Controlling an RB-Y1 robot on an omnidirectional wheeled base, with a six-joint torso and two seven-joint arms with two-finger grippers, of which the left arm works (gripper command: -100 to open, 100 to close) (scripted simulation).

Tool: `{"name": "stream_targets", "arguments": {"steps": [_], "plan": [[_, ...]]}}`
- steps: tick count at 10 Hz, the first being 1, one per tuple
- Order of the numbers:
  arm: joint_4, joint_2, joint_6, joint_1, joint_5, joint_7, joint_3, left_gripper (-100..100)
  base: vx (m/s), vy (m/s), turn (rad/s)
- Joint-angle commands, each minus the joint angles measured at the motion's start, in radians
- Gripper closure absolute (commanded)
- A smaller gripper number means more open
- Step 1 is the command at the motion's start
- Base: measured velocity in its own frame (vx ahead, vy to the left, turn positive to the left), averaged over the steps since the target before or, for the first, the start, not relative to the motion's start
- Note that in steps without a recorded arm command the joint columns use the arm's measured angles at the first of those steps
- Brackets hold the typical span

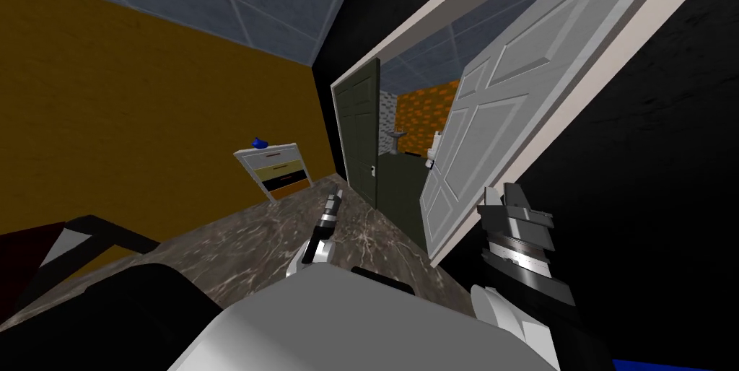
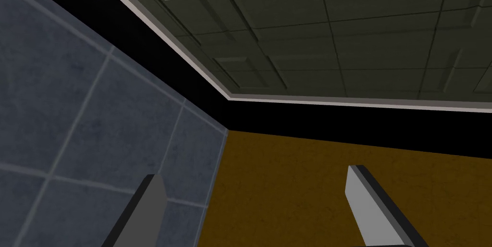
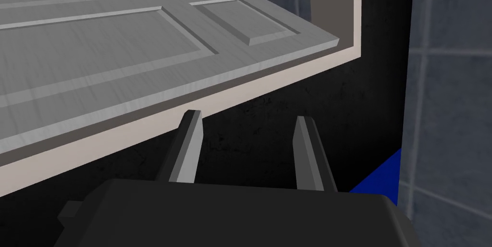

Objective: Push the door open

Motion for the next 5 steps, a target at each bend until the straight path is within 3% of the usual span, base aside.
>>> {"name": "stream_targets", "arguments": {"steps": [1, 5], "plan": [[0.044, 0.002, -0.007, -0.023, -0.002, 0.007, -0.003, -100, 0.088, 0.059, -0.107], [0.147, 0.011, -0.028, -0.069, -0.006, 0.028, -0.011, -100, 0.089, 0.074, -0.099]]}}
